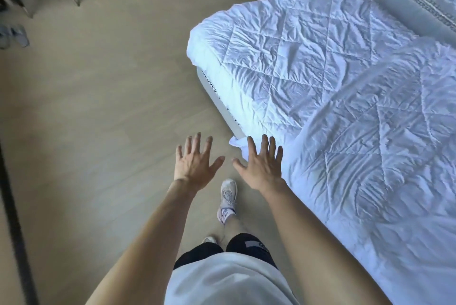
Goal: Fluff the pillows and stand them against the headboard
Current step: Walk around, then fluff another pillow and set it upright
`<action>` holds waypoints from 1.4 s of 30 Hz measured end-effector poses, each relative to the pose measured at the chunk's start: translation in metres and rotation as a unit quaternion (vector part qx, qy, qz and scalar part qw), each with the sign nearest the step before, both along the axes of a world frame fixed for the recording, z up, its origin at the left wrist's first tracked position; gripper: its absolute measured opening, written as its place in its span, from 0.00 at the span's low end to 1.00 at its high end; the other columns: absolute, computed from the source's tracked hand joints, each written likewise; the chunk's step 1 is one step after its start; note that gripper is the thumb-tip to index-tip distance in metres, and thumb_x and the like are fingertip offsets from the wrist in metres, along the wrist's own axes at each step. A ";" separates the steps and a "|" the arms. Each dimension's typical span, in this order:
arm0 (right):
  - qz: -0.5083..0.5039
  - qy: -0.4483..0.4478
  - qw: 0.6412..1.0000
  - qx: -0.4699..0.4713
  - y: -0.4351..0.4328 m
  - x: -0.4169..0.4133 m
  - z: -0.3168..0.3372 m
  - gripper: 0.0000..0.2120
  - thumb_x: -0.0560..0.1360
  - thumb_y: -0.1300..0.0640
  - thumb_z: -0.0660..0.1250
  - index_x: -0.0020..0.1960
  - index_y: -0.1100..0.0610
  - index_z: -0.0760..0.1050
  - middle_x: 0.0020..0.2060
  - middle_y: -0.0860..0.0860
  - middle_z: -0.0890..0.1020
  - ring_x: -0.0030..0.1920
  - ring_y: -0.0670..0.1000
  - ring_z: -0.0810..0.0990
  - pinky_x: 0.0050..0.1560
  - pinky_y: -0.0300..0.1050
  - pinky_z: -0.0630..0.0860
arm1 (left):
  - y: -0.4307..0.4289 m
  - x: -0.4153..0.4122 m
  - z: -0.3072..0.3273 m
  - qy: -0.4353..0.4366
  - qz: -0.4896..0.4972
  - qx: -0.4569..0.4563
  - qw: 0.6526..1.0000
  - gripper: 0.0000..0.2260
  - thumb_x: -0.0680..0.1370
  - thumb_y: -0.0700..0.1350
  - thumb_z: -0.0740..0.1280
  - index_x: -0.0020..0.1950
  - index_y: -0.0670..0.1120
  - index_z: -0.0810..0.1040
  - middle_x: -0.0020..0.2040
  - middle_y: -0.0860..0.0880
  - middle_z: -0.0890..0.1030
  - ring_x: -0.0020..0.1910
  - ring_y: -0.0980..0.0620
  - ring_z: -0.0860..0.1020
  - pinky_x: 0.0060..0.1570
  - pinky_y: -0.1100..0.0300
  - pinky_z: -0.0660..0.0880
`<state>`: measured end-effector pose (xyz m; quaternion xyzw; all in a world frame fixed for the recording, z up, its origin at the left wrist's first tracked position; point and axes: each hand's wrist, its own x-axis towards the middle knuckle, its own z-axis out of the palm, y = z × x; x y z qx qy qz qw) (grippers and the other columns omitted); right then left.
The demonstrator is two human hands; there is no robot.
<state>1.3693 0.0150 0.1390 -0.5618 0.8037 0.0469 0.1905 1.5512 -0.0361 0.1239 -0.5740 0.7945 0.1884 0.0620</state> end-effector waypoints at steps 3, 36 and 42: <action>0.022 0.000 1.000 -0.009 -0.059 -0.002 -0.009 0.40 0.76 0.31 0.55 0.81 0.50 0.52 0.80 0.62 0.51 0.80 0.63 0.45 0.78 0.66 0.45 | -0.045 0.000 -0.005 -0.003 0.027 -0.004 1.000 0.34 0.80 0.69 0.50 0.82 0.53 0.53 0.83 0.44 0.51 0.82 0.42 0.50 0.77 0.39 0.52; 0.057 0.021 0.998 -0.006 -0.629 0.075 -0.018 0.41 0.77 0.29 0.54 0.81 0.51 0.52 0.79 0.63 0.54 0.80 0.64 0.49 0.77 0.65 0.47 | -0.568 0.109 -0.007 -0.041 0.128 0.017 0.991 0.36 0.80 0.70 0.43 0.83 0.52 0.51 0.84 0.44 0.51 0.82 0.42 0.49 0.78 0.39 0.51; 0.042 0.018 0.999 0.009 -0.715 0.099 -0.016 0.42 0.77 0.29 0.53 0.82 0.51 0.50 0.79 0.62 0.52 0.80 0.64 0.48 0.78 0.65 0.47 | -0.675 0.124 -0.003 -0.021 0.101 0.022 0.994 0.35 0.80 0.69 0.46 0.83 0.51 0.54 0.83 0.44 0.53 0.82 0.42 0.51 0.78 0.39 0.51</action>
